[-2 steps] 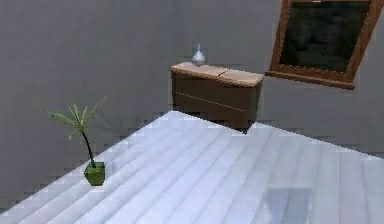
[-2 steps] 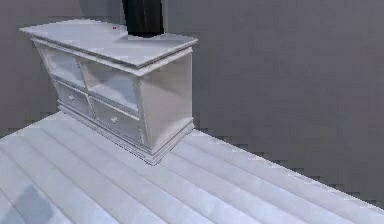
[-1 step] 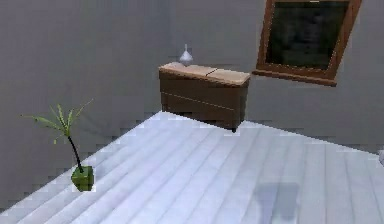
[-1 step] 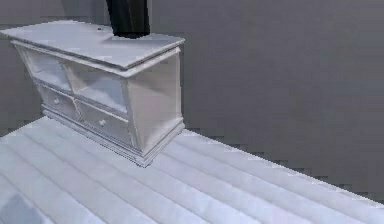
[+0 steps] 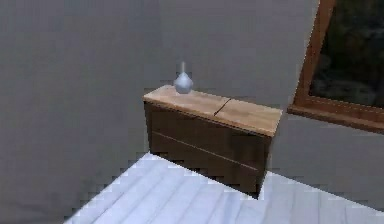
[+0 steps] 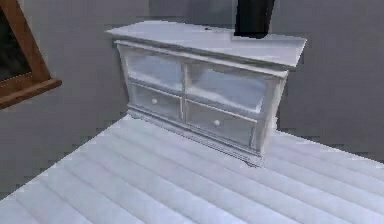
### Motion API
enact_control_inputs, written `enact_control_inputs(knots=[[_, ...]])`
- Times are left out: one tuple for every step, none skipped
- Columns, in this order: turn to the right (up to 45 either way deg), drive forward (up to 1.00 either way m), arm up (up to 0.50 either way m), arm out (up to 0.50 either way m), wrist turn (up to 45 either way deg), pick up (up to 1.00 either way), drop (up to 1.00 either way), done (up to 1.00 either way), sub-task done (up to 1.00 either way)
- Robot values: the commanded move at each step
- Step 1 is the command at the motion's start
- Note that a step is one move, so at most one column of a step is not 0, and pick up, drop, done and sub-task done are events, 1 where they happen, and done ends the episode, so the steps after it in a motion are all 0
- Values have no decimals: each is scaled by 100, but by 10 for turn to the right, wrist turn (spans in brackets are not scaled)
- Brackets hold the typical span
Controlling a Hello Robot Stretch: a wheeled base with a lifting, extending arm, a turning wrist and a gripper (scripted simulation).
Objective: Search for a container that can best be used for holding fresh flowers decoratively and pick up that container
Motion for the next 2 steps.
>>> enact_control_inputs(knots=[[0, 100, 0, 0, 0, 0, 0, 0, 0], [-450, 0, 0, 0, 0, 0, 0, 0, 0]])
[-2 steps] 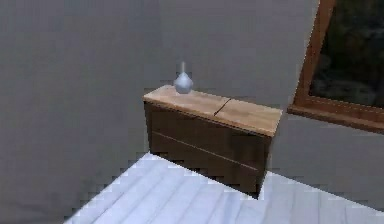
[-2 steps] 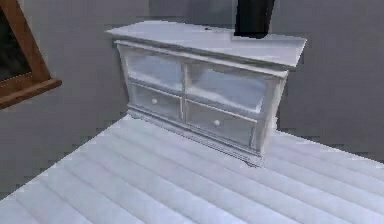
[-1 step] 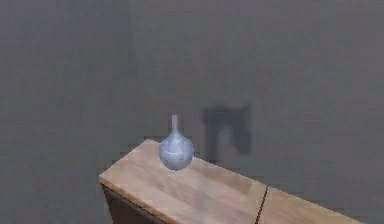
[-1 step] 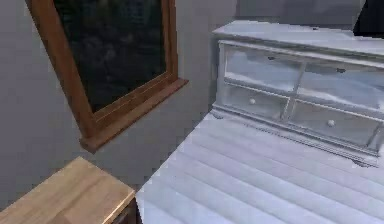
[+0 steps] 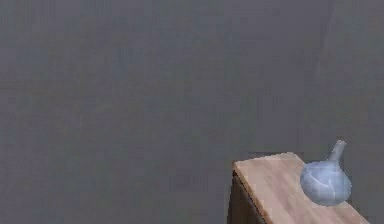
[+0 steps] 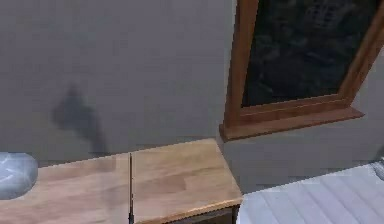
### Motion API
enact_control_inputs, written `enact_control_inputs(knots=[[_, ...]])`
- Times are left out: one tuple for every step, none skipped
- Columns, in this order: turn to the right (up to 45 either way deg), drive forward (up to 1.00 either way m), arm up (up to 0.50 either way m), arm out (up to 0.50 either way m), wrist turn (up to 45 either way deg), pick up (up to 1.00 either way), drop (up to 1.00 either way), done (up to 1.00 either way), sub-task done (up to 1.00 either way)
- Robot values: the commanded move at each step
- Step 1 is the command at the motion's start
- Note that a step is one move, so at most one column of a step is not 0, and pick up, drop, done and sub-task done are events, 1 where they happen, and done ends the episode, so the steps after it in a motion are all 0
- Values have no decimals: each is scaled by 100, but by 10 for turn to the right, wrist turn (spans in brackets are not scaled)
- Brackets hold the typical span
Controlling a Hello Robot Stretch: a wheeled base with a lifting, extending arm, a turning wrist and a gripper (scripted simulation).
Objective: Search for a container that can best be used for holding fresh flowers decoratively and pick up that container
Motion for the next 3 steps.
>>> enact_control_inputs(knots=[[-450, 0, 0, 0, 0, 0, 0, 0, 0], [0, 0, 50, 0, 0, 0, 0, 0, 0], [0, 0, 34, 0, 0, 0, 0, 0, 0]])
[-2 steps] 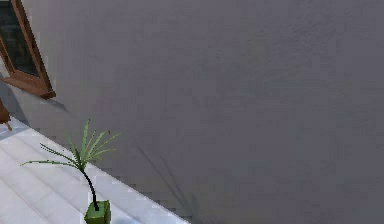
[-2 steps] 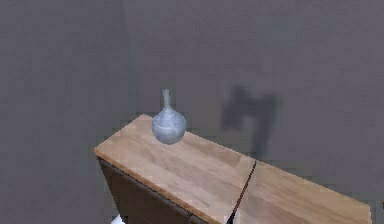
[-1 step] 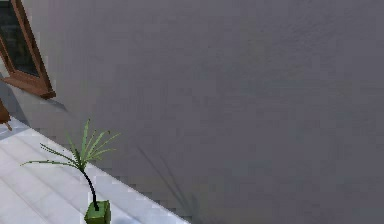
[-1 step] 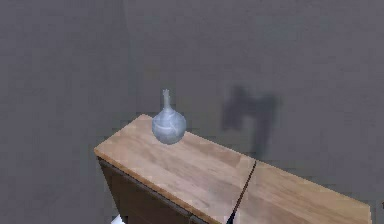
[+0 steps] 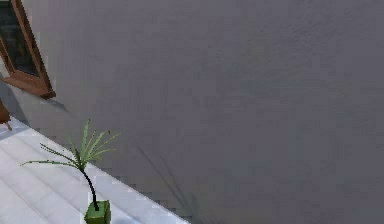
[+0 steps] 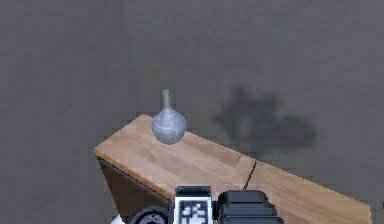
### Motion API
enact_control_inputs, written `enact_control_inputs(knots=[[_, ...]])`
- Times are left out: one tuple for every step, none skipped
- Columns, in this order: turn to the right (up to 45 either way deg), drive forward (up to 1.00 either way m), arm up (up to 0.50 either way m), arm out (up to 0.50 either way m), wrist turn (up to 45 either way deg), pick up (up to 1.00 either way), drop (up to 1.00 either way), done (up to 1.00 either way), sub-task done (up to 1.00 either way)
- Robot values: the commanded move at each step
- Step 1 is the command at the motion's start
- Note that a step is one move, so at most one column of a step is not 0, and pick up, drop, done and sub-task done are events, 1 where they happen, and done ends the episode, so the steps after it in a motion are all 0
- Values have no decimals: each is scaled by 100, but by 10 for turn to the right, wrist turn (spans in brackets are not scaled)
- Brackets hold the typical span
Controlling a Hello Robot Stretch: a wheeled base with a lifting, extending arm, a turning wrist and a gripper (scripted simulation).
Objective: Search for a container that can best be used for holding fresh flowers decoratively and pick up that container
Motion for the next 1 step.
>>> enact_control_inputs(knots=[[0, 0, 0, 46, 0, 0, 0, 0, 0]])
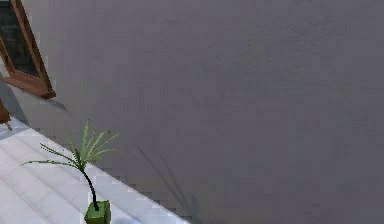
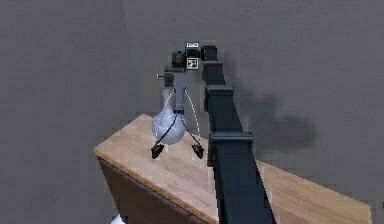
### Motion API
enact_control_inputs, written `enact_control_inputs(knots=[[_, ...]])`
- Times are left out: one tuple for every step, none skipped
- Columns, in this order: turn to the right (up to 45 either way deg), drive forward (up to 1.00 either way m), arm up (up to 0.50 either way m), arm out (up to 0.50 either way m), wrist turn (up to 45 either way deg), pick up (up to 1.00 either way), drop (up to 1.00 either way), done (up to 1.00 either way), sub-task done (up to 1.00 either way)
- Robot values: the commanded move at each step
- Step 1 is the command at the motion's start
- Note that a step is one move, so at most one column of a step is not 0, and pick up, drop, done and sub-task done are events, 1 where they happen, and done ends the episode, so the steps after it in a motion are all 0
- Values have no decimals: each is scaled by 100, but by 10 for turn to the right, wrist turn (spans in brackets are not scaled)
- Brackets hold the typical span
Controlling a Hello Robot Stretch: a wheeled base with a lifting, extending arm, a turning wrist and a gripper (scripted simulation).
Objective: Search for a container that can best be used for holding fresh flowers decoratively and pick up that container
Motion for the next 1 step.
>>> enact_control_inputs(knots=[[0, 0, 0, 0, 450, 0, 0, 0, 0]])
